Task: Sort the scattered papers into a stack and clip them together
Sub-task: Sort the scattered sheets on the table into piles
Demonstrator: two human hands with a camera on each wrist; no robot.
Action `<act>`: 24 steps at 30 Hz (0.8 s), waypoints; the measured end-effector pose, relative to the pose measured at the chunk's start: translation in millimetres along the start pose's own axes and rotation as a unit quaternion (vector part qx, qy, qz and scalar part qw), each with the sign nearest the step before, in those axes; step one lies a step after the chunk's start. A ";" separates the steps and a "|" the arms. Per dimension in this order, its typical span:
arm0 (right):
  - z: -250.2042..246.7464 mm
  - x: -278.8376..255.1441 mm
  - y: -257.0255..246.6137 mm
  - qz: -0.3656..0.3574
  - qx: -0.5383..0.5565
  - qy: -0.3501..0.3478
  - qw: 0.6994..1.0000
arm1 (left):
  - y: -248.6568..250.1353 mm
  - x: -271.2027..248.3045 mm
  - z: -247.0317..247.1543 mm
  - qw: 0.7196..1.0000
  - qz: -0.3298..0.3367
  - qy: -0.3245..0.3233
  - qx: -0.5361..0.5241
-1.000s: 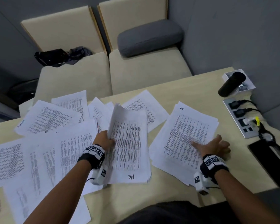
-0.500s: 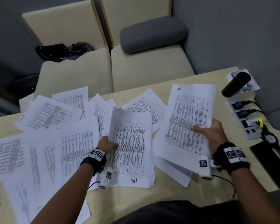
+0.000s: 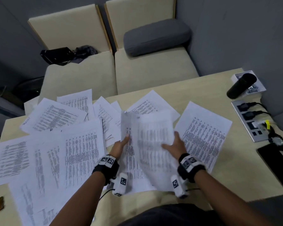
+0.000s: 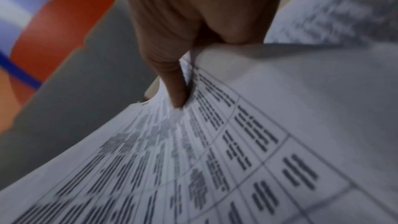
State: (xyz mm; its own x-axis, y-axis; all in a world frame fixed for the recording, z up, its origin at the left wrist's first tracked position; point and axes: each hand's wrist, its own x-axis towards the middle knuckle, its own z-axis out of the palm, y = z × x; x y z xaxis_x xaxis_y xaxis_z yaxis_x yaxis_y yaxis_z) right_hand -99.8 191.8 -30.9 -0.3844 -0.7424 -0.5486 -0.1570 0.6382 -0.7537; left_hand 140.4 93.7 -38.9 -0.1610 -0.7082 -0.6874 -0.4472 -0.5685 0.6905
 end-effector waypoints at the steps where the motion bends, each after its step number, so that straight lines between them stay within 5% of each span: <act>1: 14.6 -2.1 2.9 0.002 -0.015 -0.045 0.999 | -2.0 0.2 3.9 1.000 -0.001 0.008 0.016; 4: 31.1 -7.9 5.6 -0.018 -0.053 -0.081 0.995 | -6.4 0.7 7.4 0.989 0.000 0.032 0.143; 6: 16.3 -4.6 9.9 -0.022 -0.065 0.059 0.996 | -8.8 2.7 -0.7 0.983 -0.001 0.052 0.175; 8: -13.8 5.9 27.9 0.015 -0.147 0.222 0.964 | -10.3 4.7 -16.5 0.981 -0.009 0.080 0.178; 10: -48.4 12.3 51.9 0.108 -0.211 0.282 0.930 | -13.7 6.9 -34.3 0.977 -0.013 0.107 0.182; 13: -83.7 21.6 86.0 0.169 -0.290 0.188 0.923 | -15.8 11.6 -57.6 0.978 -0.017 0.133 0.160; 16: -105.9 24.5 100.6 0.110 -0.353 0.135 0.919 | -9.8 13.7 -73.6 0.967 -0.013 0.179 0.180; 24: -120.0 11.1 106.9 0.014 -0.215 0.216 0.952 | -11.4 27.0 -57.4 0.967 0.038 0.145 0.205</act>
State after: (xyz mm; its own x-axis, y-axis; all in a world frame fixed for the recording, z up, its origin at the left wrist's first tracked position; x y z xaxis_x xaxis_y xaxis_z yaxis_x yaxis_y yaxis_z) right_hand -230.0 276.2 -74.2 -0.7170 -0.6308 -0.2966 -0.4636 0.7493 -0.4729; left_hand 191.7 57.1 -52.3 0.0207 -0.8630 -0.5048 -0.7647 -0.3389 0.5480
